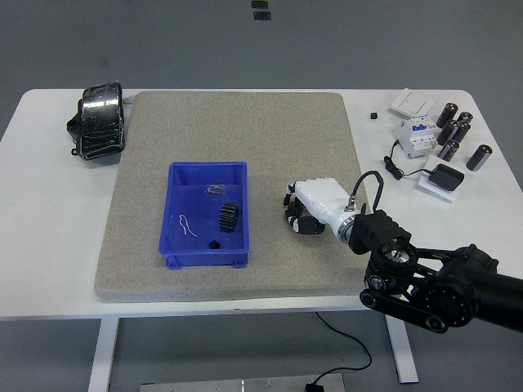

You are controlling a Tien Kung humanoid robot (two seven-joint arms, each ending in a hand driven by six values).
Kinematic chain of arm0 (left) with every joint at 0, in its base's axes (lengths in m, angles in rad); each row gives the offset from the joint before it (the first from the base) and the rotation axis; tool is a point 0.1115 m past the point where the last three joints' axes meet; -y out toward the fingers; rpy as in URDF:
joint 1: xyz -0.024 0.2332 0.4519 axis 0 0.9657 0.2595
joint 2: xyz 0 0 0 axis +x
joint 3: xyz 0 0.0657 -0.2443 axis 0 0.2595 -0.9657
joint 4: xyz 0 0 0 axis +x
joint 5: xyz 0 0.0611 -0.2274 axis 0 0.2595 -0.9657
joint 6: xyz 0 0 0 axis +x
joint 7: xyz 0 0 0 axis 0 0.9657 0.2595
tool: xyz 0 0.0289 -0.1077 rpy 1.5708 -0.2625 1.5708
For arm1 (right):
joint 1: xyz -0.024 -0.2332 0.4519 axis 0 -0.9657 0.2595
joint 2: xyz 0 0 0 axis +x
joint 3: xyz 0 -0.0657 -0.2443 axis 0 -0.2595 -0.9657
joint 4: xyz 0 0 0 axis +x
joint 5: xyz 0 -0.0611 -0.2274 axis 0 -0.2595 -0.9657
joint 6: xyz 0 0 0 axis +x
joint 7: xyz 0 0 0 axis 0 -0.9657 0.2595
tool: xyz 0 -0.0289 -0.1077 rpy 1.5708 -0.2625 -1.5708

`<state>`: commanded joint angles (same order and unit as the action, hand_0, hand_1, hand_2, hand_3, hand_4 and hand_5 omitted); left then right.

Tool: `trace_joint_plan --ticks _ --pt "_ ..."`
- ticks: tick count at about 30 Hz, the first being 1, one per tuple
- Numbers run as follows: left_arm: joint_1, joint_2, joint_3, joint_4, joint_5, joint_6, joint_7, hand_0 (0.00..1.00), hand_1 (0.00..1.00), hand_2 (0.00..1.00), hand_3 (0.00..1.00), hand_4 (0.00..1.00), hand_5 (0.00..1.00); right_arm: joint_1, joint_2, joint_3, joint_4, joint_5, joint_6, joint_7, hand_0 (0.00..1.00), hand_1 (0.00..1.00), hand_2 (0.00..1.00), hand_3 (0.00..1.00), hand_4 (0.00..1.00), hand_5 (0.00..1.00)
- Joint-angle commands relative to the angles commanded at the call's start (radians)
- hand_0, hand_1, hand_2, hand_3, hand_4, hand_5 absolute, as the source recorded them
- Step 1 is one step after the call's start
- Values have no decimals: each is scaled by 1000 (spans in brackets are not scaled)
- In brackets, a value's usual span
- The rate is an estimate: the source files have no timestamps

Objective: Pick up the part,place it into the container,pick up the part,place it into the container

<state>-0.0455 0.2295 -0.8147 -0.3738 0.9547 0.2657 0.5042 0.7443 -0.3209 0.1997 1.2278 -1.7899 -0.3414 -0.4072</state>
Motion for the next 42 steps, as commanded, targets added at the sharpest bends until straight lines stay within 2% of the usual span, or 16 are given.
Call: trace_joint_plan --ticks 5,11,15,19,28,29,30,35,36,41,42 --pt "2 -1 1 -1 -2 2 0 661 646 624 575 680 658 -5 -10 37 59 -47 -13 -15 322 518 436 585 485 2" --pt "4 -2 -2 -1 3 2 3 661 646 624 576 677 663 -11 -7 87 159 -109 -20 -52 325 519 432 584 484 2" --pt "4 -3 -6 -2 13 -2 8 661 646 624 576 681 671 -27 4 121 233 -107 -39 -56 333 523 427 585 491 2" --pt "5 -2 -11 -3 24 -5 14 661 646 624 575 685 678 -34 12 124 278 -71 -73 -40 358 521 429 585 497 2" --pt "6 -2 -17 -3 33 -7 18 661 645 624 577 684 677 -27 23 91 302 91 -117 33 377 524 441 602 517 2" --pt "6 -2 -17 -3 32 -7 18 661 645 624 577 684 677 -25 24 86 300 118 -115 51 377 524 441 602 517 2" --pt "6 -2 -17 -3 32 -7 19 661 645 624 577 685 677 -24 25 83 298 140 -114 65 419 542 478 619 558 2" --pt "6 -2 -17 -2 31 -7 18 661 645 624 577 685 677 -15 31 68 282 262 -98 134 419 542 478 619 558 2" --pt "5 -2 -17 -2 31 -7 18 661 645 624 577 685 678 -14 31 67 280 275 -95 139 482 602 579 654 549 2" --pt "5 -1 -17 -2 33 -8 19 661 645 624 577 685 678 -6 38 59 265 341 -67 161 482 602 579 654 549 2" --pt "4 0 -17 -2 33 -8 19 661 645 624 575 684 677 -5 38 59 263 345 -61 161 611 689 684 690 456 230"
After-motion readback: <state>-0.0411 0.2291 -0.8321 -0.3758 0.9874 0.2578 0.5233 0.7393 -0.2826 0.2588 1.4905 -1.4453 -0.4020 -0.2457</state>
